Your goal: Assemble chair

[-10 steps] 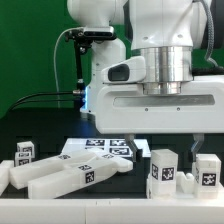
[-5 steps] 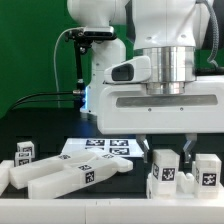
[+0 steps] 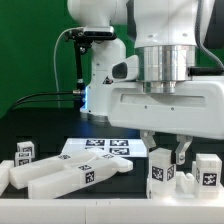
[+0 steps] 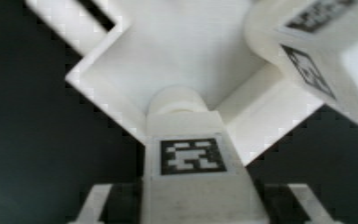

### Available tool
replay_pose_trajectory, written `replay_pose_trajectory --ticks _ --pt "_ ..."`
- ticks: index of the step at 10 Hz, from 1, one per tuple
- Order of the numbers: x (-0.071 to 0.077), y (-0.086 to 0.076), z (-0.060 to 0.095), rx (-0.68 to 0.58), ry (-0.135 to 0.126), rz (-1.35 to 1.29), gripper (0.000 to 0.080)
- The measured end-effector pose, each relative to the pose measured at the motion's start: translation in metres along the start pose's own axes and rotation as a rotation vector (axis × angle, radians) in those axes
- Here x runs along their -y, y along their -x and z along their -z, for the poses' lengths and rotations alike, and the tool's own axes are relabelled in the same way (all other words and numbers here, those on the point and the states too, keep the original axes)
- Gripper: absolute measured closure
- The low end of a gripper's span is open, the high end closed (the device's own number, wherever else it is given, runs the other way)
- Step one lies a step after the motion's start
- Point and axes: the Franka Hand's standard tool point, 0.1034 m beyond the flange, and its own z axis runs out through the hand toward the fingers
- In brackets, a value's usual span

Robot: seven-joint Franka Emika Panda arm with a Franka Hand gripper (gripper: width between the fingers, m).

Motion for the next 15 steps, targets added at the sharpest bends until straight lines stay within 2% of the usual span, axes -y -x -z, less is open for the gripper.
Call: replay_pose_trajectory --ticks 1,2,5,6,7,8,9,10,12,13,14,15 --pt "-0.0007 0.0002 -0.0016 0.021 -0.01 -0.246 0.0514" --pt "-0.0004 -0.0005 -0.0012 0.028 -0.004 -0.306 0.0514" --pt "-0.0009 -0.0001 -0.0024 0.026 -0.002 -0.264 0.0514" --pt "-0.0008 0.0011 -0.0028 0.024 0.001 -0.145 0.0514" --pt "-0.0003 0.0008 -0.0024 0.02 0.002 0.041 0.0356" --pt "-0.0007 0.0 -0.0025 0.021 0.0 0.244 0.023" --pt "-0.0024 0.0025 -0.0039 0.031 0.013 0.411 0.023" --pt "-0.0026 0.0016 -0.0038 0.029 0.012 0.448 0.0166" --pt "-0.0037 -0.0003 -0.0042 0.026 0.016 0.615 0.0155" --pt "-0.0047 -0.0032 -0.0052 0.012 0.034 0.826 0.0151" --pt "-0.0019 -0.0025 -0.0052 -0.005 0.039 0.952 0.0151" --pt "-0.0011 -0.0021 -0.0054 -0.012 0.033 0.969 0.0151"
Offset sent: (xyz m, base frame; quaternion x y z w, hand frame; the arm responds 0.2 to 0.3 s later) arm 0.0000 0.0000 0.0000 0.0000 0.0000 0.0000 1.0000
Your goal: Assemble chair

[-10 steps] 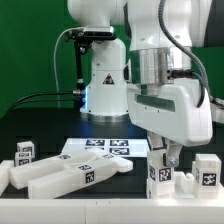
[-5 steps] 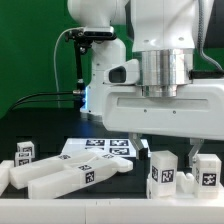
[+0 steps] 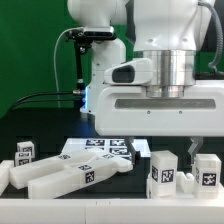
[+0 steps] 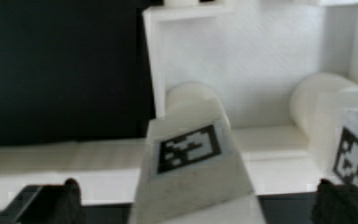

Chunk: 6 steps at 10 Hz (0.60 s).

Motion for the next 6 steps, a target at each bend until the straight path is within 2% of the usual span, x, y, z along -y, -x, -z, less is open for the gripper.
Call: replay_pose_trajectory --ticks 2,4,6 --pt "-0.0006 0.0001 0.0 0.001 0.0 -0.076 0.018" --pt "-0.0002 0.0001 0.0 0.001 -0.001 -0.202 0.0517" --pt "0.0005 -0.0004 0.0001 -0.003 -0.003 -0.347 0.0515"
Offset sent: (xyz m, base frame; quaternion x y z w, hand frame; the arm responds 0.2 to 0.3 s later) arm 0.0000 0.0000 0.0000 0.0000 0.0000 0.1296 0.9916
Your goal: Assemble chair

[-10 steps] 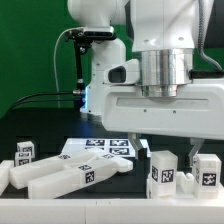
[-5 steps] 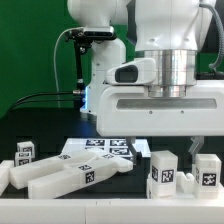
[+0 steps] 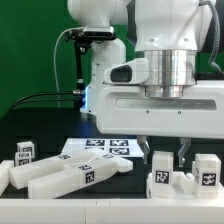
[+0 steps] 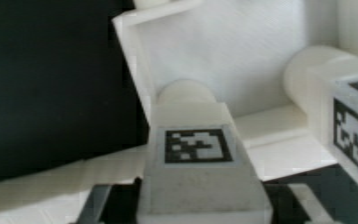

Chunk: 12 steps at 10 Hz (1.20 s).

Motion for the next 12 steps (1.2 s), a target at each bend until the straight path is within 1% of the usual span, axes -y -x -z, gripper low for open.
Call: replay_pose_trajectory --ticks 2,3,4,6,8,9,10,11,12 --pt "0.0 0.001 0.001 0.003 0.002 -0.418 0.0515" --pt "0.002 0.001 0.003 0.024 -0.001 -0.67 0.0515" --pt "0.002 0.0 0.005 0.048 -0.011 -0.883 0.0515" --pt "0.003 0.0 0.007 0.065 -0.007 -1.087 0.0515" --pt "0.003 0.0 0.005 0.066 -0.003 -1.125 0.0515" --pt "0.001 0.001 0.005 0.064 0.002 -1.001 0.0358" --pt "-0.001 0.002 0.004 0.069 0.003 -0.829 0.0358" --pt "-0.004 0.0 0.004 0.068 -0.001 -0.713 0.0231" --pt "-0.009 -0.001 0.003 0.069 -0.008 -0.508 0.0167"
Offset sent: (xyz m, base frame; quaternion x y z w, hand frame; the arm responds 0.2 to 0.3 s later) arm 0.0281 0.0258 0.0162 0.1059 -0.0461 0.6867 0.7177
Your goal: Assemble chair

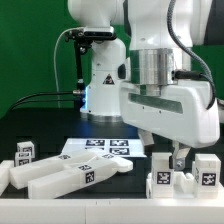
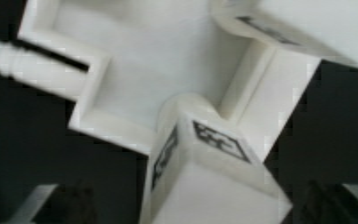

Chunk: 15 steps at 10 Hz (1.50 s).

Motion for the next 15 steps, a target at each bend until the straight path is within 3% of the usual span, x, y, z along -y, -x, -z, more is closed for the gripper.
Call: replay_pose_trajectory --ticks 3,5,6,7,8,10,13,15 --pt "-0.002 -0.001 -0.001 0.005 0.004 0.21 0.0155" --pt "0.006 0.001 -0.006 -0.049 0.024 0.525 0.0151" --pt "0.01 0.006 -0.009 -0.051 0.02 0.552 0.0151" --pt "0.008 0.003 -0.008 -0.054 0.019 0.496 0.0275" --pt "0.008 0.002 -0.008 -0.055 0.021 0.499 0.0275" --pt "0.008 0.003 -0.009 -0.053 0.013 0.349 0.0518" --pt "0.008 0.003 -0.007 -0.057 0.019 0.019 0.0517" --pt "0.006 0.002 -0.007 -0.032 0.001 -0.344 0.0517"
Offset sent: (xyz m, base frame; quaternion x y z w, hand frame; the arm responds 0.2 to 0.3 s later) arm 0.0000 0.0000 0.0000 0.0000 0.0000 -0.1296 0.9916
